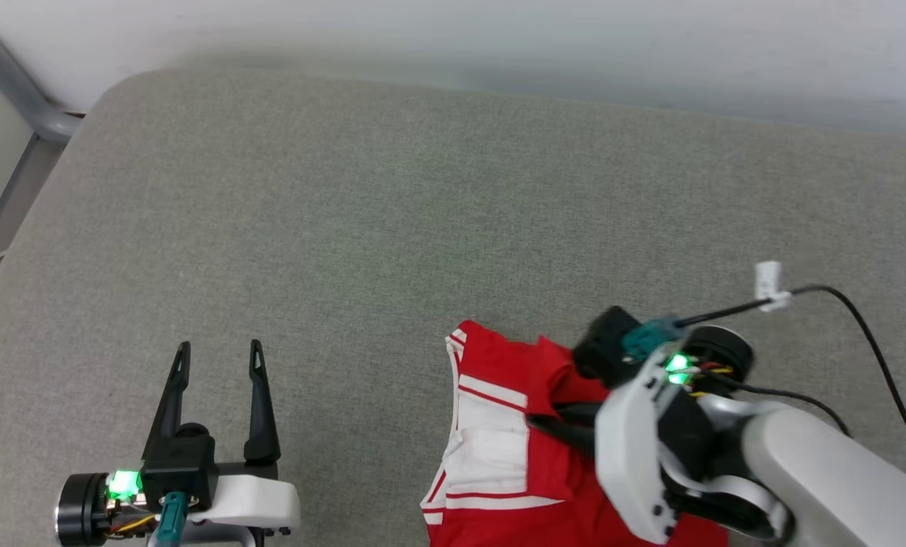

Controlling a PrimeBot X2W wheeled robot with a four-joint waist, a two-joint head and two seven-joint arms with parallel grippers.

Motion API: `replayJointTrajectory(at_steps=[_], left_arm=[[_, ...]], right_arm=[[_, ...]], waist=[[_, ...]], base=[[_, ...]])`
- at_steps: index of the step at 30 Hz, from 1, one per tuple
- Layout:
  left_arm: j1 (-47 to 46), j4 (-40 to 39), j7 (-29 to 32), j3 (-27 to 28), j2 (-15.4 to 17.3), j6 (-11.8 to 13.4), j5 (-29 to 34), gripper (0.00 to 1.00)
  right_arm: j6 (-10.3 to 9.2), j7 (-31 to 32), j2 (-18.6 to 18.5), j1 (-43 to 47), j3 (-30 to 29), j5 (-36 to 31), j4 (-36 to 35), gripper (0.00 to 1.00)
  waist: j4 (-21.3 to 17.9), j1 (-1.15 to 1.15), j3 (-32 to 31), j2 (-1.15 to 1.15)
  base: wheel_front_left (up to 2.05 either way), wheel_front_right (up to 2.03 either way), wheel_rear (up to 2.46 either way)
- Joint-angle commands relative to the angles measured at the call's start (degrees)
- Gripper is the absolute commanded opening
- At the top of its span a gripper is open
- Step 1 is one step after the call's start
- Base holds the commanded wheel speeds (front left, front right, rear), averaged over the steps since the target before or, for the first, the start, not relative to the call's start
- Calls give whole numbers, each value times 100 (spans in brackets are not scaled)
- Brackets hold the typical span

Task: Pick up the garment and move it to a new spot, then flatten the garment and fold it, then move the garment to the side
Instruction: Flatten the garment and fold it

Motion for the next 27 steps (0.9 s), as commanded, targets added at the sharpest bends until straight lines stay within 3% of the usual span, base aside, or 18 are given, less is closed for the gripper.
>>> replayJointTrajectory(at_steps=[1,4,5,10,15,18,20,21,22,27], left_arm=[[-85,15,-14,-18,-17,-9,-5,100],[-149,21,-14,-27,-44,-12,-16,100],[-182,36,-14,-38,-66,-18,-24,100],[-252,56,-14,-62,-102,-24,-19,100],[-292,76,-14,-80,-126,-19,-6,100],[-284,96,-14,-77,-130,-20,-8,100],[-231,113,-14,-47,-119,-9,-9,100],[-197,121,-14,-39,-114,-6,-8,100],[-169,137,-14,-46,-112,-15,-4,100],[-37,194,-14,-61,-68,-53,8,100]], right_arm=[[-5,-79,126,-319,293,-72,187,0],[-5,-192,270,-757,836,-170,590,0],[-5,-386,505,-1091,1260,-185,1122,0],[-5,-640,839,-1457,1994,-265,2073,0],[-5,-862,1072,-1566,2509,-164,2997,0],[-5,-1007,1134,-1573,2583,-41,3161,0],[-6,-1176,1166,-1617,2638,85,3219,43],[-6,-1306,1152,-1676,2636,121,3201,84],[-6,-1478,1125,-1724,2586,159,3174,100],[-5,-2187,817,-1659,2343,329,2805,100]], waist=[[58,0,57,0],[118,0,121,0],[174,0,178,0],[243,0,260,0],[280,0,303,0],[268,0,293,0],[226,0,242,0],[205,0,218,0],[184,0,177,0],[33,0,-70,0]], base=[[0,0,0],[0,0,0],[0,0,0],[0,0,0],[0,0,0],[0,0,0],[0,0,0],[0,0,0],[0,0,0],[0,0,0]])
